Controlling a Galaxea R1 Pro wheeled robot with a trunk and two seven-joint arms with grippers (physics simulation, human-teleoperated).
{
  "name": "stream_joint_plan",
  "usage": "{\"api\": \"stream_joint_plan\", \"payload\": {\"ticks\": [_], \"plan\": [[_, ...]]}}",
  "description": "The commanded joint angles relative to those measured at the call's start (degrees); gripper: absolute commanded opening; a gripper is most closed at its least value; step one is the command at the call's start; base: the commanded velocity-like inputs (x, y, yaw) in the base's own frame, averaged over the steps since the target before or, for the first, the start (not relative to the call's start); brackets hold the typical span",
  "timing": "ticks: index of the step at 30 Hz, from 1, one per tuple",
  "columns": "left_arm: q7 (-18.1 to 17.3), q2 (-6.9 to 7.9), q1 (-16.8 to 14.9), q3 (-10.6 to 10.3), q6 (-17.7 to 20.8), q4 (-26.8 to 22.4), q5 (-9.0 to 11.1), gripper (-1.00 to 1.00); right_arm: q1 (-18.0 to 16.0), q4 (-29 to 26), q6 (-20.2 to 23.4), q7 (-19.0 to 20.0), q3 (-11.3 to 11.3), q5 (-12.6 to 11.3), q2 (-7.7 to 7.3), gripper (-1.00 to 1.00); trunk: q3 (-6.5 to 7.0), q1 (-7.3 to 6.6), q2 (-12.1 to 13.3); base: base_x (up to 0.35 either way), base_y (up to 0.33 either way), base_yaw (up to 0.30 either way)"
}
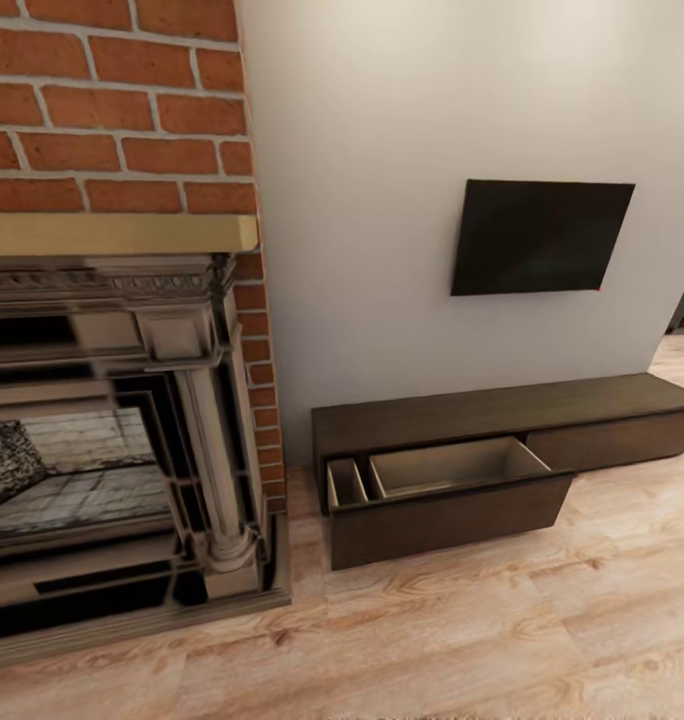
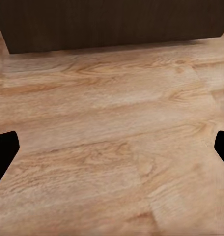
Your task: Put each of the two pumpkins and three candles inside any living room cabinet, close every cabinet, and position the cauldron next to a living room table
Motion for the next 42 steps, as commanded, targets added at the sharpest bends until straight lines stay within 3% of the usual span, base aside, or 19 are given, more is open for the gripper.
{"api": "stream_joint_plan", "payload": {"ticks": [1, 10, 35, 42], "plan": [[0.55, 0.00, -0.11, -0.39, -0.28, -0.24, 0.00, -1.00, -0.04, 0.01, -0.10, -0.43, 0.48, -0.11, 0.01, 1.00, -0.12, 0.00, -0.03, 0.000, 0.000, -0.219], [0.54, -0.70, -0.09, -0.37, -0.41, -0.25, 0.00, -1.00, -0.04, -0.06, -0.22, -0.43, 0.51, -0.08, 0.02, 1.00, -0.47, 0.00, -0.03, 0.000, 0.000, -0.257], [0.55, 0.12, -0.04, -0.56, 0.46, -0.57, 0.00, -1.00, -0.04, -0.15, 0.20, -0.22, 0.80, -0.07, 0.16, 1.00, -0.49, 0.00, -0.03, 0.000, 0.000, -0.293], [0.55, -0.02, -0.04, -0.59, 0.59, -0.54, 0.00, -1.00, -0.04, -0.09, 0.49, 2.32, 0.74, 0.01, 0.04, 1.00, -0.55, 0.00, -0.03, 0.000, 0.000, -0.295]]}}
